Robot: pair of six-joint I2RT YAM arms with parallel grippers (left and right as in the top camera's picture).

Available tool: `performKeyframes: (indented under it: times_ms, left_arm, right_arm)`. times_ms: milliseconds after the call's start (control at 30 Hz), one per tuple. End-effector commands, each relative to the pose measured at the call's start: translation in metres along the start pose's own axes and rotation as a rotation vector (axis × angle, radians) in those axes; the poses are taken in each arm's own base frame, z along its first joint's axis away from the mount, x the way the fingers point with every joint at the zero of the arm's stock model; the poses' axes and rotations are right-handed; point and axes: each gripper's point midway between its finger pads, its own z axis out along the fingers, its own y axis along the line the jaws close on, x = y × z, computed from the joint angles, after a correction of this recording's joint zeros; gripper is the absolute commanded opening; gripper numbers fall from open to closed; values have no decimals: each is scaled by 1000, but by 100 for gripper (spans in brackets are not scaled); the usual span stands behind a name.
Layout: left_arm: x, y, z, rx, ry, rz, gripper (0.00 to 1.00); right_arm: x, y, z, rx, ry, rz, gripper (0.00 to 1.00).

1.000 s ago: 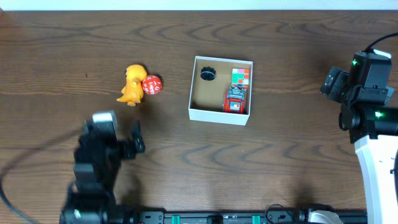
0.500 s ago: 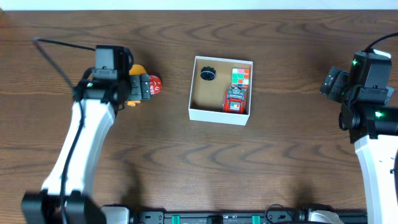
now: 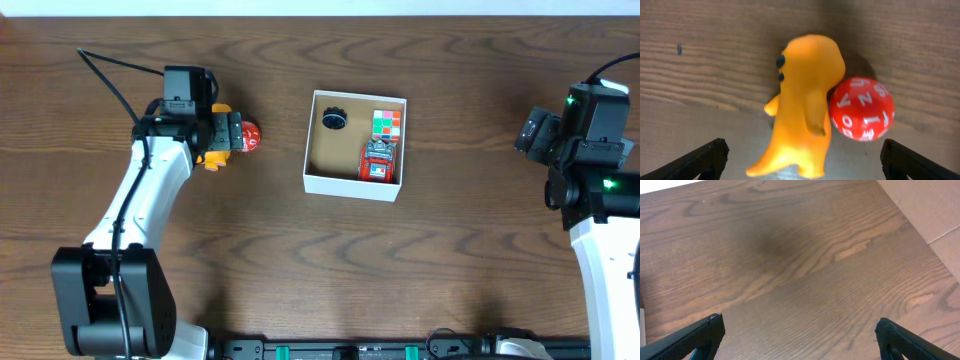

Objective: Pack container
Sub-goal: 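Grasp the orange dinosaur toy with the left gripper and lift it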

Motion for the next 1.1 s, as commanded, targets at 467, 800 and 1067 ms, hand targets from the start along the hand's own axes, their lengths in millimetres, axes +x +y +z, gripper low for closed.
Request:
performKeyframes:
  times_ms: [467, 800, 1067]
  left_arm:
    - [19, 37, 66, -66, 99, -59, 68]
    - [-9, 42, 29, -66, -10, -75, 7]
    - [-50, 34, -83, -17, -260, -120, 6]
  right_arm:
    - [-1, -3, 0, 10, -3, 20, 99]
    - [-1, -3, 0, 10, -2, 20, 99]
    - [-1, -3, 0, 10, -3, 20, 99]
